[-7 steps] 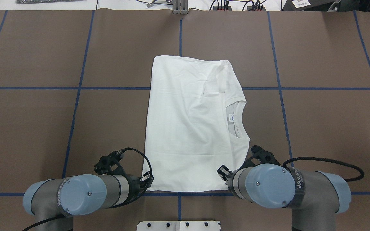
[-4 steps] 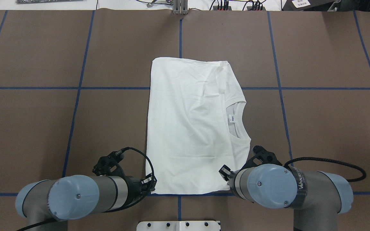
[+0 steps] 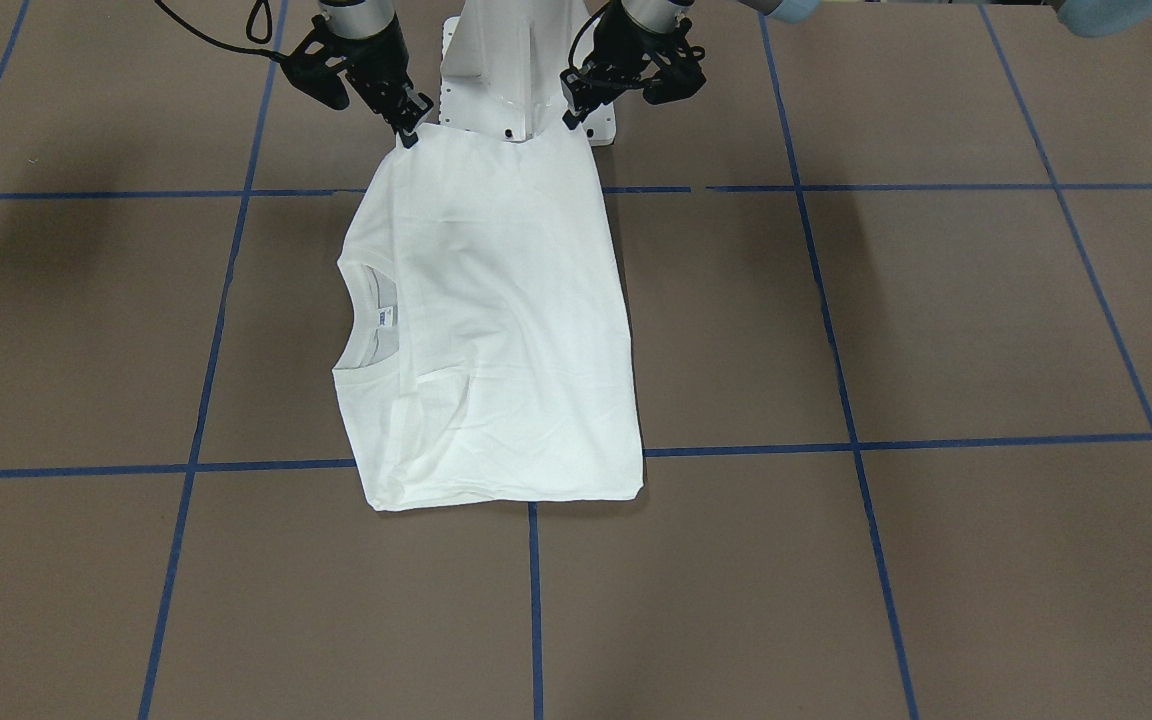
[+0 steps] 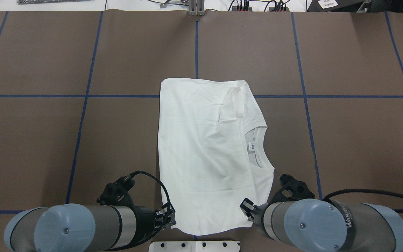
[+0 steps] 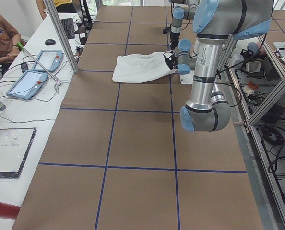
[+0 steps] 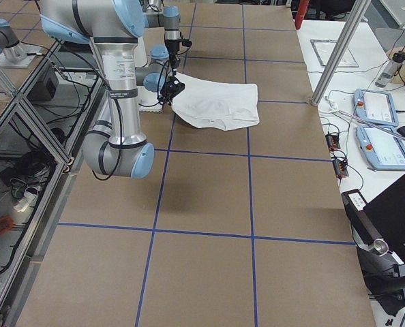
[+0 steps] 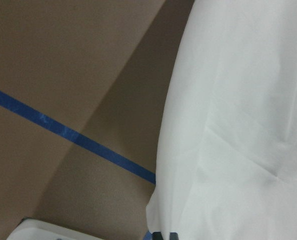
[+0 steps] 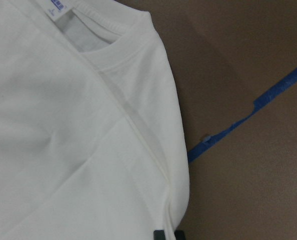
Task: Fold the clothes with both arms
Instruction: 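Move both grippers to the shirt edge nearest the robot and grasp it, then lift the near edge with both grippers and fold it over toward the far edge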
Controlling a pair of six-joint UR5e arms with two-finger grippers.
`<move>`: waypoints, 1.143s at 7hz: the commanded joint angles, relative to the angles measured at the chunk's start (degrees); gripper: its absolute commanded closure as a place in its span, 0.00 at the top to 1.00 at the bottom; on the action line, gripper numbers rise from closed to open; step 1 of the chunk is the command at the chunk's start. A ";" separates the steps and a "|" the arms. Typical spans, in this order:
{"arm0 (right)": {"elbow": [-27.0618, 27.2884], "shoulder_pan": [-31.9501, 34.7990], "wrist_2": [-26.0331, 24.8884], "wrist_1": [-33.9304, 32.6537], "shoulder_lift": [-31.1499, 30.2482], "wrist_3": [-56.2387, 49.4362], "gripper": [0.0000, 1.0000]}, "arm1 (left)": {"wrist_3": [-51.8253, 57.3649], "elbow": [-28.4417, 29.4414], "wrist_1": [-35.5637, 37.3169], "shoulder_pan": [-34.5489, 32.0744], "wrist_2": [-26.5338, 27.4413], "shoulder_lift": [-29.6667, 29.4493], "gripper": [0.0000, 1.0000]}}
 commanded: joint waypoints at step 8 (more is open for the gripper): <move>-16.89 30.74 16.31 -0.01 15.40 -17.10 0.00 | 22.22 14.44 2.50 -23.42 -1.91 -11.97 0.00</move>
